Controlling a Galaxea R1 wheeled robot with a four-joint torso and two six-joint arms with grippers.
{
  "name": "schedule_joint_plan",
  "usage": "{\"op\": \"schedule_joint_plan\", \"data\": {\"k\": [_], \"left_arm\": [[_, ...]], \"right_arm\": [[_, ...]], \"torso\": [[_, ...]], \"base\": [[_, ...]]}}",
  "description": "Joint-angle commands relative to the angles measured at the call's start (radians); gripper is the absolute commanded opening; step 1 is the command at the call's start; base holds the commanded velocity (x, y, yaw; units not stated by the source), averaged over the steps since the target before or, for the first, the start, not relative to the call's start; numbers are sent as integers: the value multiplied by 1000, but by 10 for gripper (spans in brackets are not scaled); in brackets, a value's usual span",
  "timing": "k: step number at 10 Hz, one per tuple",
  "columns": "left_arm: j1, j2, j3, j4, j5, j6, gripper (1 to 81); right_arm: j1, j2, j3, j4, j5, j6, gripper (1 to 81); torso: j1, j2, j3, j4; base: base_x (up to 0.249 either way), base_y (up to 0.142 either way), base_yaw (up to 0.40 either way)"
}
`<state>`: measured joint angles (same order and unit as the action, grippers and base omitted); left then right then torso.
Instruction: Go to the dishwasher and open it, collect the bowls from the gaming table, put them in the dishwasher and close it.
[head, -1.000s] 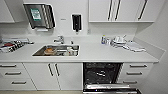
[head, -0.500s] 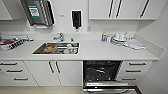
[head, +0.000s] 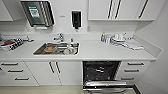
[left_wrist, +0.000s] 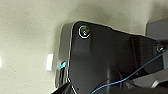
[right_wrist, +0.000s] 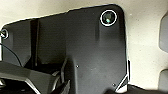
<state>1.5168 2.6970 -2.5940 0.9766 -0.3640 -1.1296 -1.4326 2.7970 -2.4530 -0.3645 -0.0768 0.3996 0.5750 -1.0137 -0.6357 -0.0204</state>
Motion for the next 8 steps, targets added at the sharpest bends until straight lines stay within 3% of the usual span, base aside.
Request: {"op": "schedule_joint_plan", "data": {"k": [1, 7, 8], "left_arm": [[-3, 9, -49, 7, 43, -3, 811], [-2, 115, -112, 8, 112, 10, 811], [-2, 124, -112, 8, 112, 11, 811]], "right_arm": [[19, 2, 5, -14, -57, -7, 811], [33, 12, 6, -14, -57, -7, 811], [31, 14, 5, -14, -57, -7, 811]], "torso": [[-62, 96, 96, 0], [-198, 301, 305, 0], [-221, 335, 304, 0]], "base": [[0, 0, 0], [0, 0, 0], [0, 0, 0]]}}
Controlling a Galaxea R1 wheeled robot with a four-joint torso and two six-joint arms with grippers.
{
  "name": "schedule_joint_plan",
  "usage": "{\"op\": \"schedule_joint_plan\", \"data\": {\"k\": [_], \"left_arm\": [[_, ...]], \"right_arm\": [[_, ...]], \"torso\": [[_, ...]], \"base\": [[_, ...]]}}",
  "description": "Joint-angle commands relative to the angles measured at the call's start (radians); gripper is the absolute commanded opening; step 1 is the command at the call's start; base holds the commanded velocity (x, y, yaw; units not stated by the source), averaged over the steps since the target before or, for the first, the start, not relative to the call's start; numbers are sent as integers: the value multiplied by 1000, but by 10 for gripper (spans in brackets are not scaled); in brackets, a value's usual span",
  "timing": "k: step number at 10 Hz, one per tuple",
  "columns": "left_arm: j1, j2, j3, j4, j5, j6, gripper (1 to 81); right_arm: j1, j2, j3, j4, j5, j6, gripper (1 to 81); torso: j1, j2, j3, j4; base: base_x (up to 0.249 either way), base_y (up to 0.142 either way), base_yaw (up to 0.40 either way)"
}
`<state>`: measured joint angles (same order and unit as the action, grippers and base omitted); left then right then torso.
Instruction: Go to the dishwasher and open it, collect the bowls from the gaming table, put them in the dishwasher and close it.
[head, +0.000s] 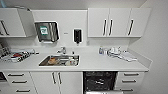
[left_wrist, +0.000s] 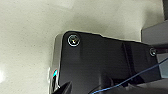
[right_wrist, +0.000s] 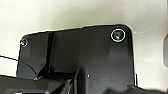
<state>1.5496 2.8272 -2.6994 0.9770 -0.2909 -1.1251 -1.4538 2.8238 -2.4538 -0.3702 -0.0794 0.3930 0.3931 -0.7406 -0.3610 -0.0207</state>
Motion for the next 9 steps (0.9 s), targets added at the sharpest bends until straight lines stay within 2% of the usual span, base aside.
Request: {"op": "schedule_joint_plan", "data": {"k": [1, 4, 5, 6, 8, 9], "left_arm": [[-35, 3, -7, 9, 39, 8, 811], [-35, 25, -7, 8, 52, 11, 811], [-36, 26, -7, 8, 52, 11, 811], [-36, 29, -7, 9, 53, 16, 811], [-35, 31, -7, 8, 53, 16, 811], [-35, 35, -7, 9, 53, 18, 811]], "right_arm": [[52, -13, 6, -12, -54, 0, 811], [54, -8, 6, -12, -54, 0, 811], [52, -5, 6, -13, -54, 0, 811], [54, -5, 6, -13, -54, 0, 811], [54, -4, 6, -16, -56, 0, 811], [54, -4, 4, -16, -56, 0, 811]], "torso": [[-60, 93, -5, 0], [-119, 183, 21, 0], [-142, 217, 71, 0], [-165, 254, 101, 0], [-199, 307, 98, 0], [-219, 338, 64, 0]], "base": [[0, 0, 0], [0, 0, 0], [0, 0, 0], [0, 0, 0], [0, 0, 0], [0, 0, 0]]}}
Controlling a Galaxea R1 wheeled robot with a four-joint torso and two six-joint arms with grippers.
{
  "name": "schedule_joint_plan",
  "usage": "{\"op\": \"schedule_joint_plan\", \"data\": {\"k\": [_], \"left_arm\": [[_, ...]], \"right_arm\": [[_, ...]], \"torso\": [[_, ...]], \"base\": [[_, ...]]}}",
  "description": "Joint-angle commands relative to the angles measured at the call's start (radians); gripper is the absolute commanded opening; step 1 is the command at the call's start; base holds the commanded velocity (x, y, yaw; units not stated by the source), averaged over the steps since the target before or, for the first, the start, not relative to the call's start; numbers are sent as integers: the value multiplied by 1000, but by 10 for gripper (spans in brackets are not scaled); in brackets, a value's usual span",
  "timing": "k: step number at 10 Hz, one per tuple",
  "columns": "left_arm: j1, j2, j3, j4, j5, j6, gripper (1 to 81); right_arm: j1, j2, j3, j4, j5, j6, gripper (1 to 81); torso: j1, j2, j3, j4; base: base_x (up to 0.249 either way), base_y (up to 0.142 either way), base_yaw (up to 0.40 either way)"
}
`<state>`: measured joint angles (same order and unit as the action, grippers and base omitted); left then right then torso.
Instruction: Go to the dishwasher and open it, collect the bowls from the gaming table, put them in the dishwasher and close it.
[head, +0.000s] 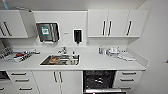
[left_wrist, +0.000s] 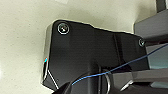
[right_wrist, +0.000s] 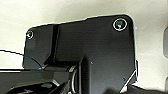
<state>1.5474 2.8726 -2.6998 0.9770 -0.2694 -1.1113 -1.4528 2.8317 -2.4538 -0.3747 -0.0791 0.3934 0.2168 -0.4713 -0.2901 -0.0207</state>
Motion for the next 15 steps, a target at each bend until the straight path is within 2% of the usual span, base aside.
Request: {"op": "schedule_joint_plan", "data": {"k": [1, 4, 5, 6, 7, 9, 10, 13, 14, 15], "left_arm": [[-33, -7, -6, 8, 32, 7, 811], [-34, 1, -6, 8, 65, 11, 811], [-33, 1, -6, 8, 65, 11, 811], [-34, 2, -6, 8, 65, 11, 811], [-34, 2, -6, 9, 67, 13, 811], [-34, 2, -6, 9, 67, 13, 811], [-34, 2, -6, 9, 67, 13, 811], [-34, 8, -6, 22, 67, 22, 811], [-36, 13, -8, 28, 67, 24, 811], [-36, 16, -8, 25, 68, 22, 811]], "right_arm": [[53, -10, 6, -12, -56, -1, 811], [51, -9, 6, -10, -54, -1, 811], [51, -7, 6, -10, -56, -1, 811], [53, -7, 6, -10, -56, -1, 811], [53, -7, 6, -10, -54, -1, 811], [53, -7, 4, -10, -56, -1, 811], [53, -7, 0, -12, -56, -1, 811], [53, -7, -6, -12, -56, -1, 811], [53, -7, -6, -10, -56, -1, 811], [53, -7, -6, -10, -56, -1, 811]], "torso": [[-63, 97, -1, 0], [-127, 197, 7, 0], [-148, 229, 48, 0], [-169, 262, 50, 0], [-190, 296, 23, 0], [-217, 364, 29, 0], [-189, 300, 97, 0], [-199, 341, 153, 0], [-200, 343, 103, 0], [-201, 343, 127, 0]], "base": [[0, 0, 0], [0, 0, 0], [0, 0, 0], [0, 0, 0], [0, 0, 0], [0, 0, 0], [0, 0, 0], [0, 0, 0], [0, 0, 0], [0, 0, 0]]}}
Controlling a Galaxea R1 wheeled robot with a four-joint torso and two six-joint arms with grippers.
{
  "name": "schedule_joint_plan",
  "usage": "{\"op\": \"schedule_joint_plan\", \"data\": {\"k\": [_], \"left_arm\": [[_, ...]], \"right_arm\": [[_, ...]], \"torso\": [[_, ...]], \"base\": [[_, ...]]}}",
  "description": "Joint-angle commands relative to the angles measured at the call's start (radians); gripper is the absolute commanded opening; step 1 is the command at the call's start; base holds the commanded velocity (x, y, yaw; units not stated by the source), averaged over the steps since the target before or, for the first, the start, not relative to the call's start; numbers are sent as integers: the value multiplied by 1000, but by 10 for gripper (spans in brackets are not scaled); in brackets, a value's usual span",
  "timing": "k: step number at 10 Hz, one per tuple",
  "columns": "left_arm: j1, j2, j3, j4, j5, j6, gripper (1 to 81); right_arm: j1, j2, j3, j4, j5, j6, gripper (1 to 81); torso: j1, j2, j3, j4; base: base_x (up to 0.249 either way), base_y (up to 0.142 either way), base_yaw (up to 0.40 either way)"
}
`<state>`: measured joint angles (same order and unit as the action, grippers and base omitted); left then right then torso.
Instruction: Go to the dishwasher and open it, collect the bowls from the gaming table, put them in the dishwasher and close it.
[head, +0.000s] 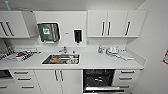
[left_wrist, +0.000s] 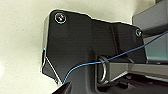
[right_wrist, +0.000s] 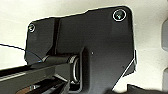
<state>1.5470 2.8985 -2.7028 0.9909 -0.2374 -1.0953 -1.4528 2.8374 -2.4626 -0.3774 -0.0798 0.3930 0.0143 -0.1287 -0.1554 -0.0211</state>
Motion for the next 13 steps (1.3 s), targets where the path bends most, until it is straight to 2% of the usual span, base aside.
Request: {"op": "schedule_joint_plan", "data": {"k": [1, 13], "left_arm": [[-37, -7, -5, 3, 36, 6, 811], [-38, 1, -5, 12, 40, 3, 811]], "right_arm": [[53, -11, -1, -8, -55, 0, 811], [47, 27, -48, -9, -57, -2, 811]], "torso": [[0, 0, 0, 0], [-2, 1, 5, 0]], "base": [[0, 0, 0], [-17, 0, 0]]}}
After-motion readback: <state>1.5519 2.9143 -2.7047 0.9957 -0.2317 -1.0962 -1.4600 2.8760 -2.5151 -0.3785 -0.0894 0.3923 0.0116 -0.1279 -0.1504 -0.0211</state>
